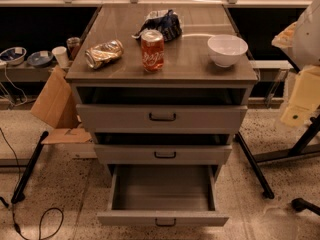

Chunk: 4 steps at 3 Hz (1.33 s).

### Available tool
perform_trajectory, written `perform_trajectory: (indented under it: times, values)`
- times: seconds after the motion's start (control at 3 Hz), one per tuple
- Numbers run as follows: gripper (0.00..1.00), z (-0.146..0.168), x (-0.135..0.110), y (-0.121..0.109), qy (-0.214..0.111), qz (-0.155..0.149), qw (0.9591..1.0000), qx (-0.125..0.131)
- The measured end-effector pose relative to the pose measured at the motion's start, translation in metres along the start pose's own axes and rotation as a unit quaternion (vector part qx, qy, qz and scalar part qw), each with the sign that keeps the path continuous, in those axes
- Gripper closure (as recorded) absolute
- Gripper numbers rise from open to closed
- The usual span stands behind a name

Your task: Close bottom drawer

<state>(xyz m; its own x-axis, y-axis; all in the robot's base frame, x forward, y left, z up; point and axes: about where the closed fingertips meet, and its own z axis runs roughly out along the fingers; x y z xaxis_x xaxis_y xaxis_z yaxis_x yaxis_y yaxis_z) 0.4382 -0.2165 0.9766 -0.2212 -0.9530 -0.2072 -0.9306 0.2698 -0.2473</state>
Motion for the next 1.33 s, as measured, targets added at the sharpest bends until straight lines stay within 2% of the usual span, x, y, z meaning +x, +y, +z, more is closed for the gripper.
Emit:
perform_trajectory:
  times: [0.67,1.0,1.33]
  values:
    - [0.0,0.0,0.002,0.0,-0.01,-0.005,0.9999,-0.003]
    - [0.0,0.019,0.018,0.004,-0.029,-0.007,0.9994,-0.018]
    - [0.0,0.06,0.05,0.011,-0.064,0.0,0.9971,-0.041]
